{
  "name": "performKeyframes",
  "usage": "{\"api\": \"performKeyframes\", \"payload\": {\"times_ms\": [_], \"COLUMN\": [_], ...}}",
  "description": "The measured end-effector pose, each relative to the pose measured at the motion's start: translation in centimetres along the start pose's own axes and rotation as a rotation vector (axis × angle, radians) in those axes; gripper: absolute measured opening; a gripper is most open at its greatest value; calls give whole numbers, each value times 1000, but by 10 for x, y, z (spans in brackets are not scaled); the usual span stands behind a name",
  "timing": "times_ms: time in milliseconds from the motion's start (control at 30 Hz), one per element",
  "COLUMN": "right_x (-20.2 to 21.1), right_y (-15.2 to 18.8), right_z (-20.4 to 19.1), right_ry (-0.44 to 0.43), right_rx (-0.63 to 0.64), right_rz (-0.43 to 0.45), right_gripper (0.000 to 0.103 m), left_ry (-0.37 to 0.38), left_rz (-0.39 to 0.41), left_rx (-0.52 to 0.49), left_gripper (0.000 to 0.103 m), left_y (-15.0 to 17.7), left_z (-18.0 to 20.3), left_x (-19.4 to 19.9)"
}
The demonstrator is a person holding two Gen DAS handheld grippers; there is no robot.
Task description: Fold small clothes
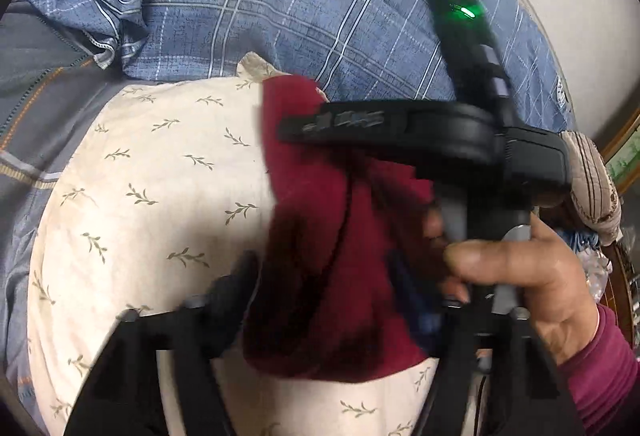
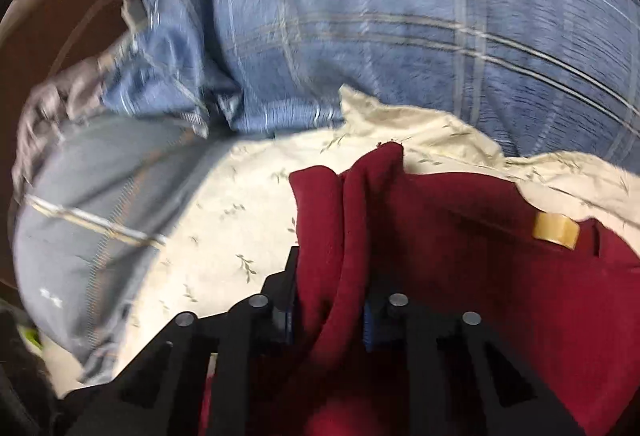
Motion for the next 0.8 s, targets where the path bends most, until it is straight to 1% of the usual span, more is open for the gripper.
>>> {"api": "performKeyframes", "payload": {"times_ms": [67,133,200,233,267,300,333,400,467,533,600,633,667,800], "right_x": [12,22,27,31,35,38,43,55,76,108,135,145,156,173], "right_y": [-1,0,0,1,2,2,3,3,3,3,4,6,8,25], "right_z": [9,18,21,25,26,28,31,40,52,69,86,96,109,160], "right_ry": [-46,-90,-123,-130,-133,-140,-147,-151,-148,-146,-134,-120,-99,-23], "right_rx": [-39,-72,-99,-106,-109,-112,-115,-118,-126,-129,-128,-130,-136,-197], "right_rz": [24,37,40,46,52,61,69,90,127,175,213,223,232,247], "right_gripper": [20,19,19,18,18,18,18,17,16,16,16,16,16,15], "left_ry": [-45,-89,-107,-109,-109,-107,-93,-74,-57,-23,9,17,33,51], "left_rz": [21,39,43,38,28,21,10,35,70,88,83,81,77,33], "left_rx": [-22,-34,-31,-32,-40,-51,-71,-104,-145,-187,-244,-260,-286,-370], "left_gripper": [69,71,71,70,65,44,29,28,27,25,24,24,24,24], "left_y": [1,4,7,8,11,13,17,19,18,16,18,20,23,37], "left_z": [2,4,8,10,16,22,33,58,88,116,154,164,186,242], "left_x": [6,8,5,1,-4,-7,-7,-1,9,16,16,16,11,-16]}}
Point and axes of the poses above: each gripper's, at about its wrist camera, not at the fingertips, and x roughly against the way its jaws point, z to its right, y to its underside, the point moved 4 cm from there along -x, roughly the way its jaws point, and after that the axes turned 1 degree about z, right-handed, at the moved point
